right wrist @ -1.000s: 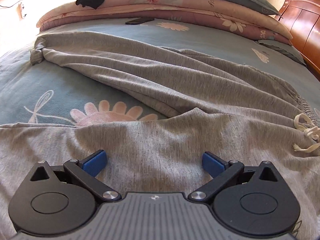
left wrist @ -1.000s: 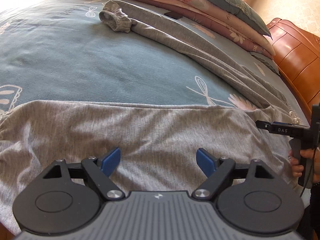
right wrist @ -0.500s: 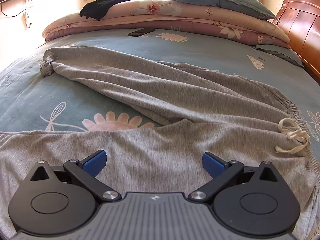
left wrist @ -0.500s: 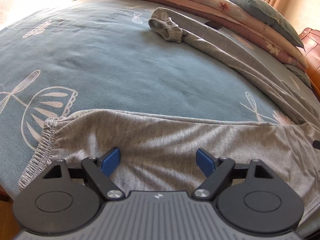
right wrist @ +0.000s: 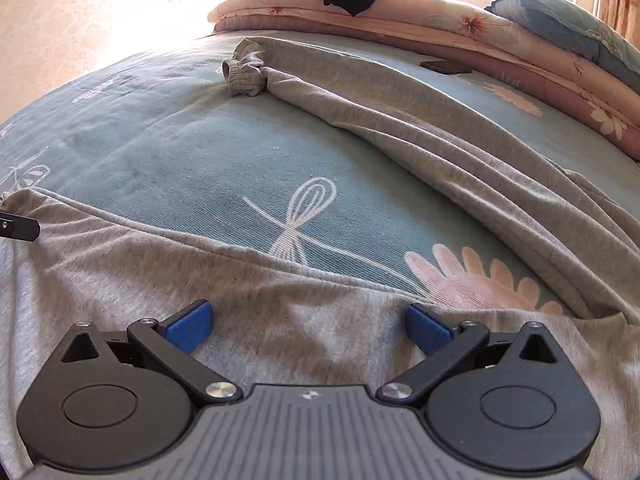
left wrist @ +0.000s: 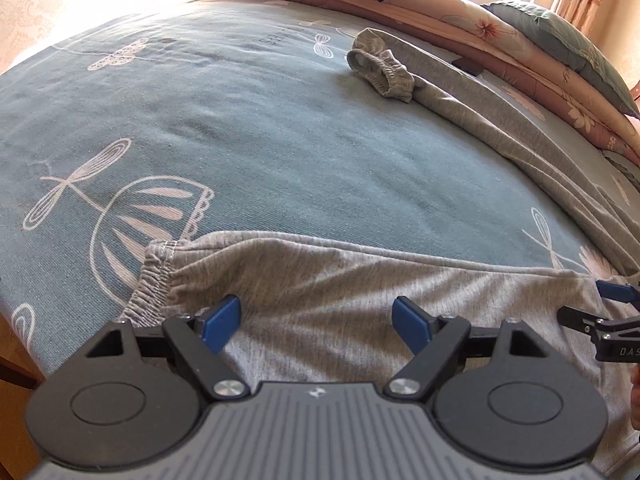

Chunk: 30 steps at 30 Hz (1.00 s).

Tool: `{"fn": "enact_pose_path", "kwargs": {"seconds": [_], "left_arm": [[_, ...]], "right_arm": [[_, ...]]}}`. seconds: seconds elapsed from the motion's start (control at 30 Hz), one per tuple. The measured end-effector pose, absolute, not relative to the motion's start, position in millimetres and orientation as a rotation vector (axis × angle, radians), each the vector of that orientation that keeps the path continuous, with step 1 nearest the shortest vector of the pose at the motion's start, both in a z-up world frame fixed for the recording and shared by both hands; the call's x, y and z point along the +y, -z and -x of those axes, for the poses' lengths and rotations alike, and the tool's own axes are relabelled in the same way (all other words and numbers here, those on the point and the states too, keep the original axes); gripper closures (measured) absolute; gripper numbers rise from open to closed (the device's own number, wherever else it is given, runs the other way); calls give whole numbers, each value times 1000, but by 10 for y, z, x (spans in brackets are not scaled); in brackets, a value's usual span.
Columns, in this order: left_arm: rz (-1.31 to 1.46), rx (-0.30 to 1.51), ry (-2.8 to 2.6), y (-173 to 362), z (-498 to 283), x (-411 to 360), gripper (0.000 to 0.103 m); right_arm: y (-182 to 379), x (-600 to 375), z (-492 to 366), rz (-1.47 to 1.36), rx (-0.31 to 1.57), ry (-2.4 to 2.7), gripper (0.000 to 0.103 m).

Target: Fold clothes

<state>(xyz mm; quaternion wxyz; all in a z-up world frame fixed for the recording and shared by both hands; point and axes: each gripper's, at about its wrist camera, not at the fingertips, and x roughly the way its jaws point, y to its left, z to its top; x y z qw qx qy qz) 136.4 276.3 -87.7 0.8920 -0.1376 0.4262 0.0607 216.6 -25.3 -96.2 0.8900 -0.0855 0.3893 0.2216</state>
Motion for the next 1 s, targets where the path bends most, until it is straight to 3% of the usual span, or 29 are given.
{"fn": "enact_pose_path", "kwargs": {"seconds": [0.2, 0.47, 0.6, 0.63, 1.0], "left_arm": [[261, 877, 25, 711, -1186, 2398, 19], [192, 905, 162, 722, -1076, 1840, 19], [167, 957, 123, 893, -1017, 1791, 19], [151, 953, 128, 902, -996, 1792, 15], [43, 922, 170, 477, -904, 1346, 15]], "right_arm": [[532, -740, -1584, 139, 704, -438, 0], [985, -1285, -999, 20, 843, -309, 0], [939, -1196, -824, -50, 877, -489, 0], [914, -1202, -793, -64, 873, -515, 0], [638, -2432, -919, -89, 653, -125, 0]]}}
